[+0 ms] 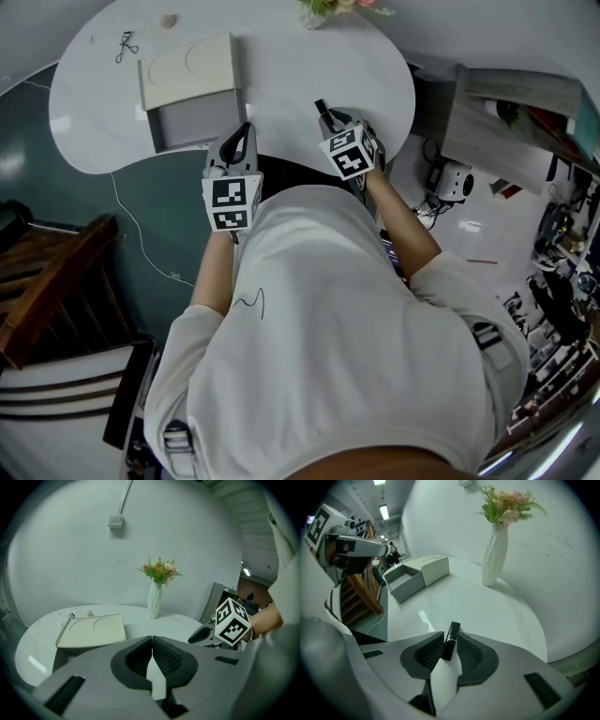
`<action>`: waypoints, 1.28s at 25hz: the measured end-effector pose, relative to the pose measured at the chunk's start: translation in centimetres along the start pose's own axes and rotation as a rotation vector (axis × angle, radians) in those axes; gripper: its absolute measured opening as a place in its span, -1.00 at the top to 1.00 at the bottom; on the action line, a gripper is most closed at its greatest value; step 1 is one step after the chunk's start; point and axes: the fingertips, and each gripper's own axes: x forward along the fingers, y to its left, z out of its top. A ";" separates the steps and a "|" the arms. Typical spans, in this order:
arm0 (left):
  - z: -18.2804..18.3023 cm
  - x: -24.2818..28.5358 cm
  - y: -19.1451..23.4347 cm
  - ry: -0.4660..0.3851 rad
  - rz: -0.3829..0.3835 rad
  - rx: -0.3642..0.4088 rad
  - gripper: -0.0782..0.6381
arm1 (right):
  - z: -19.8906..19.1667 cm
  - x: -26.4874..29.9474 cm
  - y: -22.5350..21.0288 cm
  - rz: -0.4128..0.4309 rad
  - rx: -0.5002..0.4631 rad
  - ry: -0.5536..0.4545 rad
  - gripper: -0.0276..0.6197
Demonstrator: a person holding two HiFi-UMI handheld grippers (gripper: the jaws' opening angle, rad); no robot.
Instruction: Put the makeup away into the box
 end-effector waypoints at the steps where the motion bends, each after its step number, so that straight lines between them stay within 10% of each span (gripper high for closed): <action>1: -0.2 0.0 0.0 0.006 0.004 -0.003 0.73 | -0.1 0.2 -0.1 0.000 -0.002 0.004 0.65; 32: -4.2 -1.2 1.9 0.056 0.201 -0.191 0.73 | 3.6 2.1 2.5 0.206 -0.161 -0.066 0.64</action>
